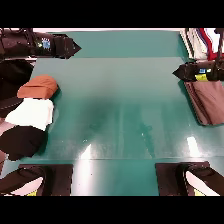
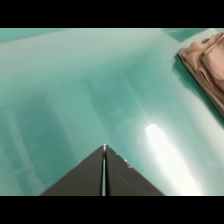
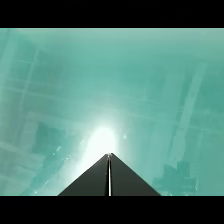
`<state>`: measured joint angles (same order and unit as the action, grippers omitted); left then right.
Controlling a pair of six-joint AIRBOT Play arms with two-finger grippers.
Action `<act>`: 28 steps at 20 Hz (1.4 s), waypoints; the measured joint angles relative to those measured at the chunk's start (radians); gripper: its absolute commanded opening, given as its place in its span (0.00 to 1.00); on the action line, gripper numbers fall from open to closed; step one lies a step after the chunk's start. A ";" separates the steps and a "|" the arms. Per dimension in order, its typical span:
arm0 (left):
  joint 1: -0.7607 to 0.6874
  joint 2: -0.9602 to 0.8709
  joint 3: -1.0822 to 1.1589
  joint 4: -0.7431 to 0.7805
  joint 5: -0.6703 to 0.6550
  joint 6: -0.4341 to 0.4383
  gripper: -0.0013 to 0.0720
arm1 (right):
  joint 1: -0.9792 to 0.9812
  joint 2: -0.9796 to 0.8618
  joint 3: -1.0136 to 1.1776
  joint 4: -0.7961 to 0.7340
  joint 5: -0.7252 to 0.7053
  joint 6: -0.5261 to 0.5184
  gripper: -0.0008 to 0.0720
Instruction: Fold the shirts.
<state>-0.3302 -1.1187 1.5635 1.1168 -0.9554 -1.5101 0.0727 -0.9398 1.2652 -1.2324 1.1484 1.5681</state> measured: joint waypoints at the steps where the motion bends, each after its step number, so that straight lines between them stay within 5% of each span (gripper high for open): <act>1: 0.000 0.000 0.000 0.000 0.010 0.000 0.05 | 0.002 0.000 0.000 -0.001 -0.003 0.000 0.04; 14: 0.000 0.000 0.000 0.002 0.074 0.000 0.06 | 0.006 0.000 0.000 0.001 -0.022 -0.002 0.03; 16: 0.014 0.000 0.000 0.055 0.093 0.006 0.81 | 0.006 0.000 0.000 0.001 -0.022 -0.002 0.03; 22: 0.175 -0.081 0.000 0.462 -0.072 -0.136 0.86 | 0.006 0.000 0.000 0.001 -0.015 -0.002 0.03; 28: 0.341 -0.282 -0.097 0.592 -0.142 -0.178 0.86 | 0.006 0.000 0.000 0.002 -0.008 -0.002 0.04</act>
<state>0.0113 -1.4006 1.4670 1.7092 -1.0969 -1.6878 0.0784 -0.9398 1.2652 -1.2308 1.1404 1.5665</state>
